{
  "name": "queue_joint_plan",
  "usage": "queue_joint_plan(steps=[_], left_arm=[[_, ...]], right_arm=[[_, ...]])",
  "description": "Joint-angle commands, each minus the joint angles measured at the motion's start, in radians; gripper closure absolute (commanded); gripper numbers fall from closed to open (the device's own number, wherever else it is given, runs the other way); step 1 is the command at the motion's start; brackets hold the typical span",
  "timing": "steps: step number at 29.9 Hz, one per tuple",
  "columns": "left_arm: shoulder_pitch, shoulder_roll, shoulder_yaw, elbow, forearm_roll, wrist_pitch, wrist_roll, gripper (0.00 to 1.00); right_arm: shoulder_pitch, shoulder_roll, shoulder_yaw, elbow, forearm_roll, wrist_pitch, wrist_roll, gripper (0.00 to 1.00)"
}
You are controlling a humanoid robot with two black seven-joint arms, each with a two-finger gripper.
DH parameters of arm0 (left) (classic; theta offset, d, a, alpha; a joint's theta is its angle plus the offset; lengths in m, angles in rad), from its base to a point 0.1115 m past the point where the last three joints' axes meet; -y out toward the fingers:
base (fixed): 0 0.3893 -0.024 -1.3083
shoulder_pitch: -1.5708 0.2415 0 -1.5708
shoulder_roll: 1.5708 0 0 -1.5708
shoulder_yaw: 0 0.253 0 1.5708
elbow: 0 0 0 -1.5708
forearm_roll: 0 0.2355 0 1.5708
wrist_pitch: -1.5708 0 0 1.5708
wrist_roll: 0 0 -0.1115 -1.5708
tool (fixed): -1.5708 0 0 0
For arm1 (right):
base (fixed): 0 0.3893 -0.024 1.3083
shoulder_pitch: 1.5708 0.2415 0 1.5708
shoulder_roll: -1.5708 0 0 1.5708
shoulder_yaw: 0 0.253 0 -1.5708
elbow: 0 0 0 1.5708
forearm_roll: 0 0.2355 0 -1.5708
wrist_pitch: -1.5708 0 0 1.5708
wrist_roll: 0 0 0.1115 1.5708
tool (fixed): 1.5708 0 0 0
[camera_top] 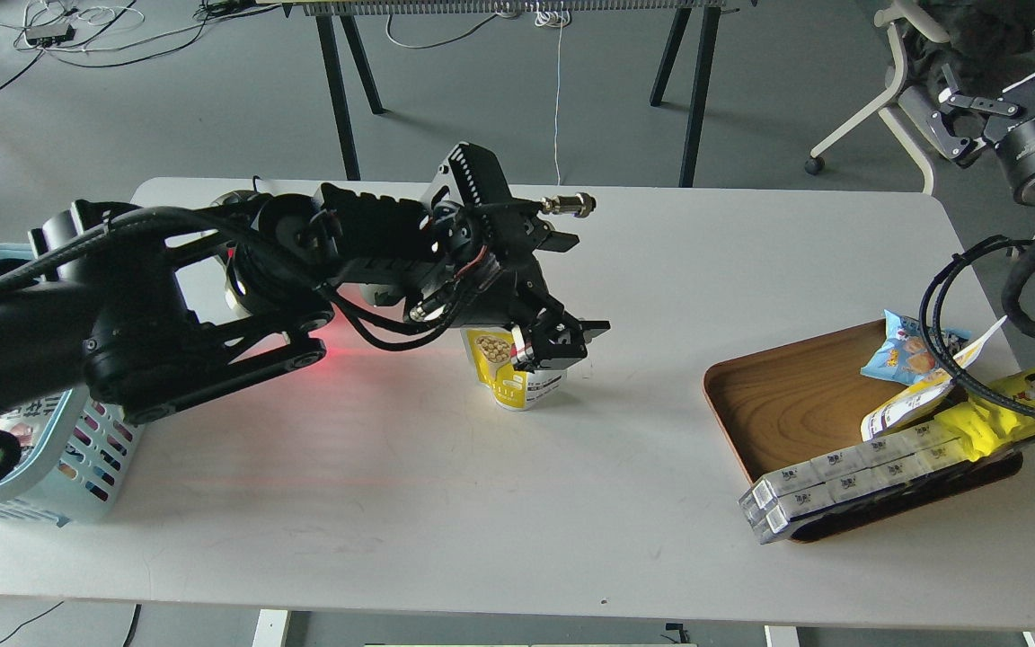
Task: Scan snack and place in basket
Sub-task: 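Reach the left gripper across and grasp the standing snack bag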
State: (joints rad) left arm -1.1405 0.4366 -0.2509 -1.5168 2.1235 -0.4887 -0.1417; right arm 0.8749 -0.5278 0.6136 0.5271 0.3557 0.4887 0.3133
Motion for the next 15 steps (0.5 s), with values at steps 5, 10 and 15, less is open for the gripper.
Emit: queue_joint_plan(steps=[5, 10, 15], left_arm=[[0.045, 0.004, 0.087, 0.055, 0.058, 0.0, -0.024, 0.21], [0.045, 0.002, 0.088, 0.055, 0.058, 0.0, -0.024, 0.21], [0.053, 0.001, 0.09, 0.055, 0.058, 0.0, -0.024, 0.21]], right_arm=[[0.013, -0.001, 0.003, 0.068, -0.008, 0.0, 0.003, 0.01], [0.015, -0.003, 0.003, 0.068, -0.008, 0.0, 0.003, 0.01], [0.013, -0.004, 0.005, 0.068, -0.008, 0.0, 0.003, 0.01]])
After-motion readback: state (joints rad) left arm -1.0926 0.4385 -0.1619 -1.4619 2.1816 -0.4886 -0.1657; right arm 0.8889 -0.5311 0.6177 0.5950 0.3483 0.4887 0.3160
